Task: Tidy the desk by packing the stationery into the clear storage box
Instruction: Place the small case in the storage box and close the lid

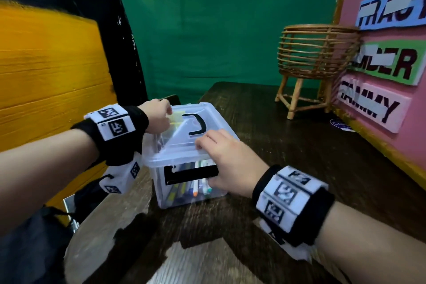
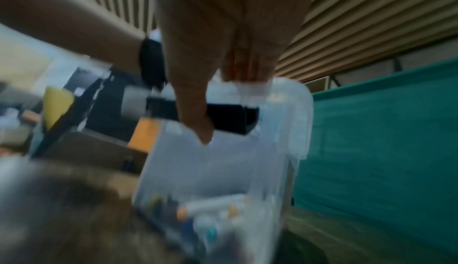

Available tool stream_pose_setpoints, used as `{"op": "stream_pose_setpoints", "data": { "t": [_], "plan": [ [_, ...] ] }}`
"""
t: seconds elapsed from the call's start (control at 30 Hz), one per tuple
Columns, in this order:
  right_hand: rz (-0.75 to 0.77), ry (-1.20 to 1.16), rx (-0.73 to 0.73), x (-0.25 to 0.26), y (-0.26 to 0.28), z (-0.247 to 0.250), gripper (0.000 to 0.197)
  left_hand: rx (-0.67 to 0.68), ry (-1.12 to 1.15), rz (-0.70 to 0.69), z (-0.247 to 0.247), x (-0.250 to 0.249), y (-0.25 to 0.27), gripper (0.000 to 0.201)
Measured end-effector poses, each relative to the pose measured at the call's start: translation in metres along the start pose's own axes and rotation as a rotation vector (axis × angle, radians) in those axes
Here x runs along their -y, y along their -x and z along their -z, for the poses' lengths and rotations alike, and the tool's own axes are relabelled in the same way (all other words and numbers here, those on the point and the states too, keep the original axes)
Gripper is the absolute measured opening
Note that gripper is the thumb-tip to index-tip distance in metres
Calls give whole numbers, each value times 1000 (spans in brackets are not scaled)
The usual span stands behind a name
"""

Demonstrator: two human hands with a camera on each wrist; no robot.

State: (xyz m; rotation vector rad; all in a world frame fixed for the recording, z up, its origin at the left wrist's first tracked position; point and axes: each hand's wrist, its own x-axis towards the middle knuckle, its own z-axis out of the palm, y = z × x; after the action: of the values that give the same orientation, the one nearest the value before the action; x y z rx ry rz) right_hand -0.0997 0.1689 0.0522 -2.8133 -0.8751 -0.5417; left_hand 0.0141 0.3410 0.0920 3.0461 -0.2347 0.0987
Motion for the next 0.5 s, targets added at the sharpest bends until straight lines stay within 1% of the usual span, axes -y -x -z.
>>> {"op": "stream_pose_setpoints", "data": {
  "t": [0.07, 0.17, 0.23, 0.33, 0.43, 0.47, 0.5],
  "plan": [
    [-1, -97, 50, -5, -1, 15, 38, -74, 90, -24, -9, 0, -10, 39],
    [-21, -206, 126, -13, 1, 32, 31, -97, 182, -5, -15, -1, -27, 48],
    [-65, -297, 192, -17, 4, 38, 33, -47, 212, 46, -17, -2, -39, 49],
    [-123, -422, 238, -23, 8, 41, 33, 41, 269, 111, -20, -6, -52, 59],
    [-180, -622, 231, -26, 13, 35, 29, 92, 457, 194, -25, -7, -61, 71],
    [-189, -682, 221, -27, 14, 33, 27, 143, 538, 210, -25, -5, -63, 76],
    [-194, -724, 210, -29, 16, 31, 27, 228, 631, 218, -25, -2, -67, 82]
  ]
}}
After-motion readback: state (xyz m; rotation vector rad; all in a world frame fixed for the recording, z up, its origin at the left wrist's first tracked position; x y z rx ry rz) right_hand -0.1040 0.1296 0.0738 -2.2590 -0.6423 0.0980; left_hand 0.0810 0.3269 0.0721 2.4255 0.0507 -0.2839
